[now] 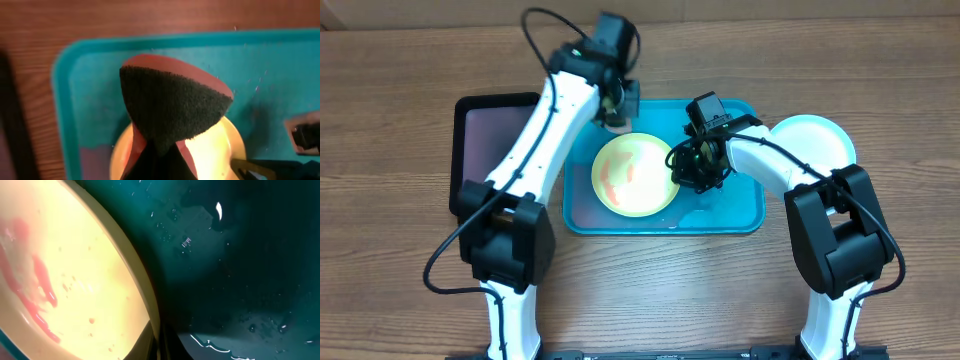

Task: Clean dirty plates on tray and stack at the side
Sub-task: 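Lift the yellow plate with the right gripper and carry it right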

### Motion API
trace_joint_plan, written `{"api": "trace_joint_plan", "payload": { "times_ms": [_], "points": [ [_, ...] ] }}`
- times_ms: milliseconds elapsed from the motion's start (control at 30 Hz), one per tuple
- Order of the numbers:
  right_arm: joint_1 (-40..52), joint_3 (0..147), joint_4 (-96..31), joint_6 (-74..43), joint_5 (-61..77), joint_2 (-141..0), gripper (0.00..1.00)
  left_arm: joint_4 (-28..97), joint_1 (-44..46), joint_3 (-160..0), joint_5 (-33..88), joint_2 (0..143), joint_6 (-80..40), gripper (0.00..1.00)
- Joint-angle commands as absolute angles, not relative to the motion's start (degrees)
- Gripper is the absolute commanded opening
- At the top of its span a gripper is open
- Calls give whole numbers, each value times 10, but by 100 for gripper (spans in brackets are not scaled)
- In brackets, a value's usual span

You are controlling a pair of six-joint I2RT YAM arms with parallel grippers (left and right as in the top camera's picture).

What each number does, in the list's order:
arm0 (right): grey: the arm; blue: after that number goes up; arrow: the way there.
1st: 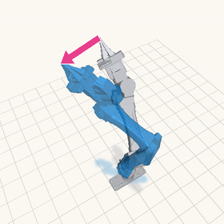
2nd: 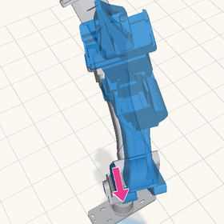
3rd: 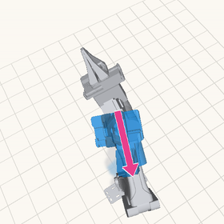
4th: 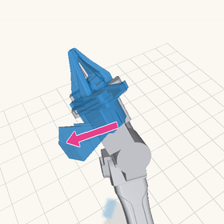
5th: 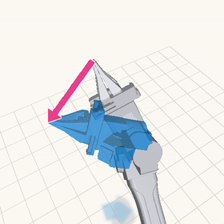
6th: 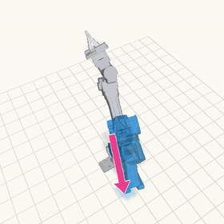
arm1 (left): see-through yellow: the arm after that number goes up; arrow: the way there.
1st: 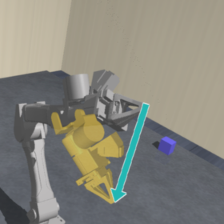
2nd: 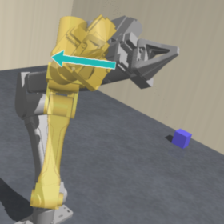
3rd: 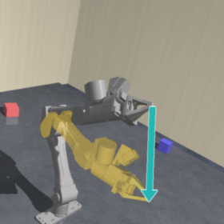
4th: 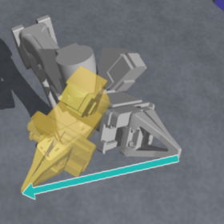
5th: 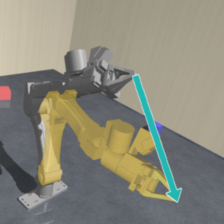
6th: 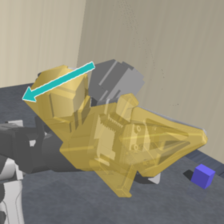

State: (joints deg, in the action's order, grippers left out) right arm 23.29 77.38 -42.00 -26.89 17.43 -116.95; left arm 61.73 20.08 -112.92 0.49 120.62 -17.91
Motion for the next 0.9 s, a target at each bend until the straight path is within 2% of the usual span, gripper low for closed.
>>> {"api": "trace_joint_plan", "payload": {
  "times_ms": [0, 500, 867],
  "points": [
    [231, 770, -438, -261, 85, -1112, 4, 632, 191, -1141, 13, 1201, -184, 4],
    [245, 770, -579, -302, -293, -959, 4, 594, 192, -1052, 13, 1206, -185, 4],
    [373, 770, -621, -337, -579, -909, 4, 578, 192, -1028, 13, 1206, -185, 4]
  ]
}}
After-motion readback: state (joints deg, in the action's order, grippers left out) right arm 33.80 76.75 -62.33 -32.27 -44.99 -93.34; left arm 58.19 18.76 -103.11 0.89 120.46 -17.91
